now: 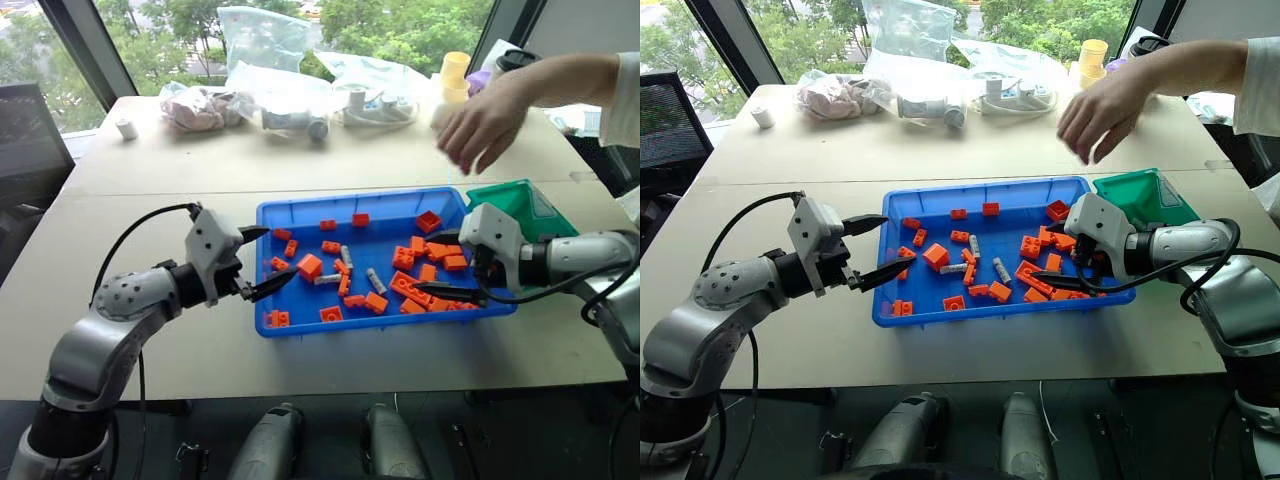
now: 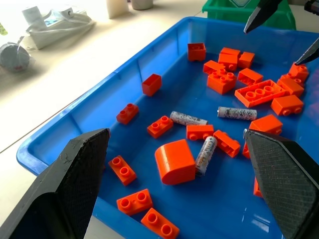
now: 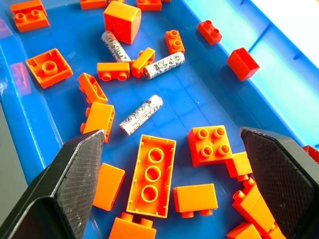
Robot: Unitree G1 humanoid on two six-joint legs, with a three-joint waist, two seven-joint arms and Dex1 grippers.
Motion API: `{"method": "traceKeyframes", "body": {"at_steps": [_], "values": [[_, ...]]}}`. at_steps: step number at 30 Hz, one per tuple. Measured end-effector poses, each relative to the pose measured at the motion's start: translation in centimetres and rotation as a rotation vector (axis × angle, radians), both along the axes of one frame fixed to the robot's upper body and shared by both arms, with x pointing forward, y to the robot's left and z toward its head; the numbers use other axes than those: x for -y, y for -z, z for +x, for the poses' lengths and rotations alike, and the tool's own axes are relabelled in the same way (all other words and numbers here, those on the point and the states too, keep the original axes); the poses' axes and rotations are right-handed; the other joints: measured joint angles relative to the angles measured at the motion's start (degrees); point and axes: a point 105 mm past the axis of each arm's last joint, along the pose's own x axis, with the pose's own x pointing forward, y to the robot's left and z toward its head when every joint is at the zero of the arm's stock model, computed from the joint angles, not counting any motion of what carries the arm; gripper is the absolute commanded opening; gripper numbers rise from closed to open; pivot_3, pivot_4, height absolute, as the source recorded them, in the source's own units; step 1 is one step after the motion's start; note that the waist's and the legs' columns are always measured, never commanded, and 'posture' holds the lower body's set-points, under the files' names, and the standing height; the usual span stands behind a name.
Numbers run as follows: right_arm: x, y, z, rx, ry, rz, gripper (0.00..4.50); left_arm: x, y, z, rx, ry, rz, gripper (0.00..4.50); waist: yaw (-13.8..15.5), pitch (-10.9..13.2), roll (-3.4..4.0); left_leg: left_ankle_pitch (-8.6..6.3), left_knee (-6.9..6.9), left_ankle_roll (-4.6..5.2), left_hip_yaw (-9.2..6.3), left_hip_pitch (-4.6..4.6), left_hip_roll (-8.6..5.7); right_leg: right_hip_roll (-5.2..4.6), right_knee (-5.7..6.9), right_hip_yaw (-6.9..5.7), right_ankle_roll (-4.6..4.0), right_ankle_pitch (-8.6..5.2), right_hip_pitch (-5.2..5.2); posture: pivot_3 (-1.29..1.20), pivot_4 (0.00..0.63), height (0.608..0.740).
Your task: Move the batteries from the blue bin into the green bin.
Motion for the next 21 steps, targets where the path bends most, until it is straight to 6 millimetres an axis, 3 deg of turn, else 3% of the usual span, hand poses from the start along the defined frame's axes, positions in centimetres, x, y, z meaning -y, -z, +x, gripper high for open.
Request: {"method": "traceKeyframes", "body": {"at_steps": [9,21], "values": [[-1.0,0.1,0.1,0.002,-0.025,0.031,4.46,-0.1,-0.1,0.1,-0.014,-0.013,-0.01,4.5,-0.01,0.0,0.0,0.0,0.0,-0.01,0.0,0.0,0.0,0.01,0.0,0.0,0.0,0.0,0.0,0.0,0.15,0.74],[-3.9,0.7,1.3,0.012,-0.082,0.067,4.46,-0.4,-0.2,0.2,-0.007,-0.029,-0.003,4.5,-0.07,0.0,0.0,0.02,0.0,-0.04,-0.01,0.0,0.0,0.02,0.0,0.0,0.0,0.0,-0.01,0.0,0.15,0.74]]}}
